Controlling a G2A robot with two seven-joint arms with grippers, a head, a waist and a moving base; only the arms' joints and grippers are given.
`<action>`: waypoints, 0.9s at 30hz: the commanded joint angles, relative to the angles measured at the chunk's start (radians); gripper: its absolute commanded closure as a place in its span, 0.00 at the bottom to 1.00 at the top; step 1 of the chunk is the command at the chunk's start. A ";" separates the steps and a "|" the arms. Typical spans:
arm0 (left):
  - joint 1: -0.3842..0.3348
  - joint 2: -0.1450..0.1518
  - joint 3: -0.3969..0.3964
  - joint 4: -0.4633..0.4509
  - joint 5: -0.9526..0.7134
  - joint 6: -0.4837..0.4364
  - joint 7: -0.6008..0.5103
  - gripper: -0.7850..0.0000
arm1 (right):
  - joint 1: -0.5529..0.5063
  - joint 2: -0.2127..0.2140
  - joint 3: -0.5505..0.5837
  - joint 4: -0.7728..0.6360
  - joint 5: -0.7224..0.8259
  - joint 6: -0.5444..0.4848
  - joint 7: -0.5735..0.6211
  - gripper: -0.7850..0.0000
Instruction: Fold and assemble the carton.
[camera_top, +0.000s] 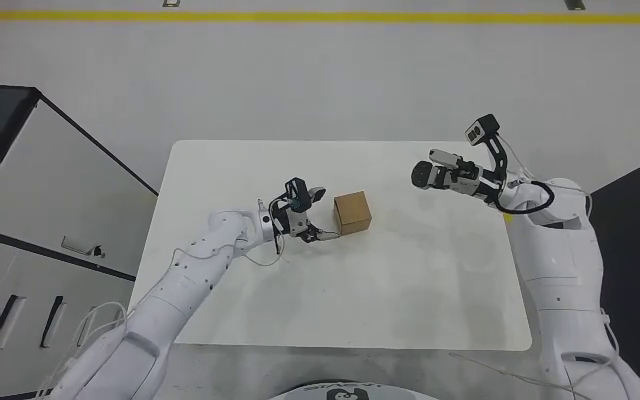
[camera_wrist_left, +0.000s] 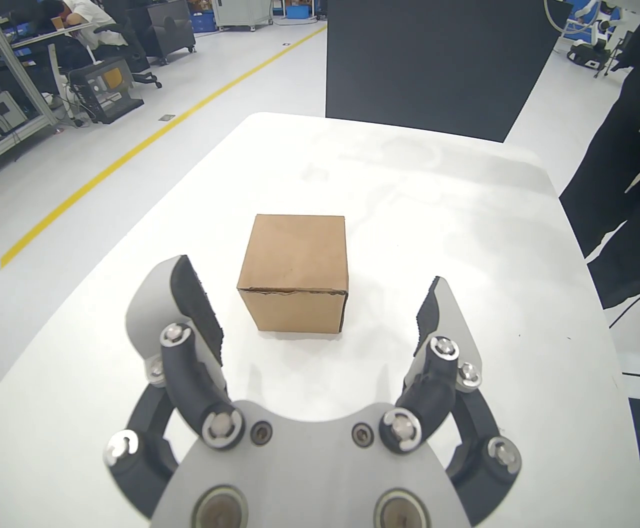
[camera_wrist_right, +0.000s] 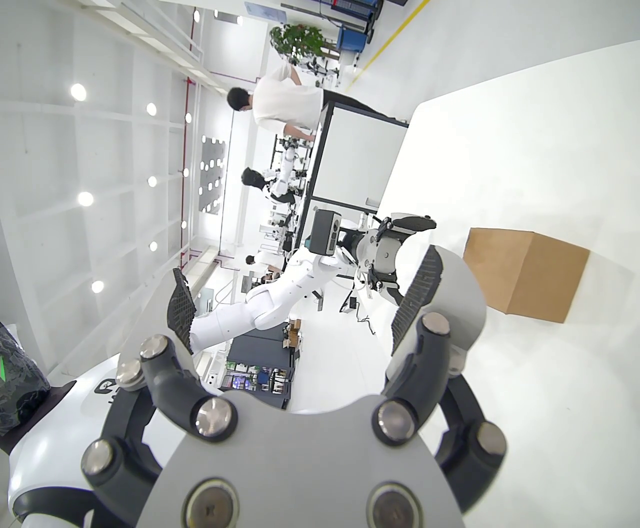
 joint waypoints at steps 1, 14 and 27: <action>0.007 0.003 0.005 -0.011 0.032 0.007 0.018 0.00 | 0.000 0.000 0.000 0.000 0.000 0.000 0.000 0.00; -0.075 -0.042 0.090 0.165 0.047 0.034 0.080 0.00 | 0.000 0.000 0.000 0.000 0.000 0.000 0.000 0.00; -0.084 -0.072 0.119 0.172 0.001 0.096 0.047 0.00 | 0.000 0.000 0.000 0.000 0.000 0.000 0.000 0.00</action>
